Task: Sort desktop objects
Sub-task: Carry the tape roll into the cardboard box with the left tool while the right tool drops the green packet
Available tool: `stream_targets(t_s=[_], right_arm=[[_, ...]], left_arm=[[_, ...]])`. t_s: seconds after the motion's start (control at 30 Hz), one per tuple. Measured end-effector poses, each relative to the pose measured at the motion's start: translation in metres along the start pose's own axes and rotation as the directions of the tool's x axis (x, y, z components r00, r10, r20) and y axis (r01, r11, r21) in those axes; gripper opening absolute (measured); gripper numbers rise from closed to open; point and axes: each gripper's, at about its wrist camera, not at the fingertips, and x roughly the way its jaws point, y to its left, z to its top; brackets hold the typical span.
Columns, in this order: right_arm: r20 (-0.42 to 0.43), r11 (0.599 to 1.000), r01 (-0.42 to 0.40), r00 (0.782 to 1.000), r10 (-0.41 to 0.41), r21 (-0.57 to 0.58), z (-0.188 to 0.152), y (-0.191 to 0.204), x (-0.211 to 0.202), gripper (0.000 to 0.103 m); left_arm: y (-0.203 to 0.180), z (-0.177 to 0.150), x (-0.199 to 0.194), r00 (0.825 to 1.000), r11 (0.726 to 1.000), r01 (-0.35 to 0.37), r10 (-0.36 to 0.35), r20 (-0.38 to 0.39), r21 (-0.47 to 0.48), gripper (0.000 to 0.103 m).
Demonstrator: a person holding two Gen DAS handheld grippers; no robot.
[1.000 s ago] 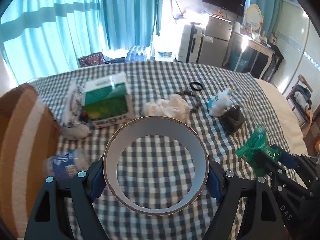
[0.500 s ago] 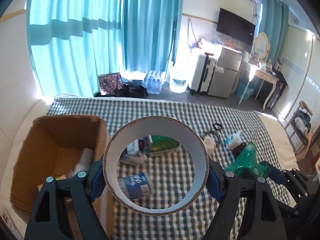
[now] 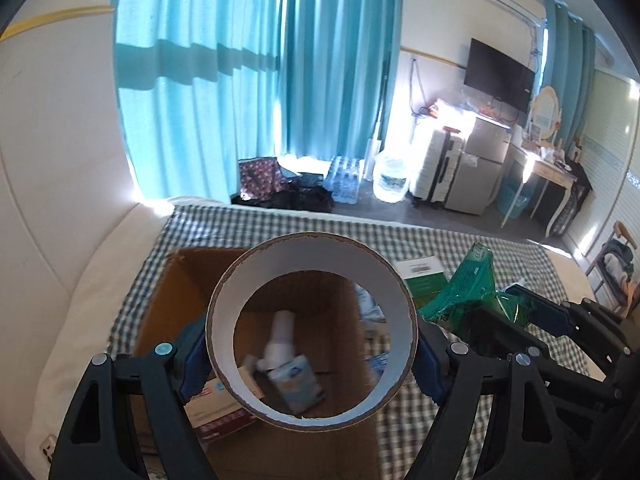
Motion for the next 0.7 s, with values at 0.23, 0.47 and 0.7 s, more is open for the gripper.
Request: stream_targets(t_s=[0.23, 0.47, 0.7], right_arm=[[-0.063, 0.997, -0.067, 0.996, 0.064, -0.041, -0.002, 0.056, 0.041, 0.037], [-0.136, 0.995, -0.095, 0.987, 0.091, -0.03, -0.015, 0.069, 0.078, 0.037], [-0.145, 0.993, -0.095, 0.984, 0.103, 0.063, -0.014, 0.06, 0.098, 0.046]], left_arm=[[0.055, -0.019, 0.022, 0.997, 0.997, -0.048, 0.045, -0.06, -0.052, 0.083], [0.072, -0.043, 0.049, 0.991, 0.995, -0.066, 0.056, -0.119, -0.08, 0.083], [0.087, -0.052, 0.073, 0.975, 0.983, -0.09, 0.054, -0.216, -0.158, 0.095]])
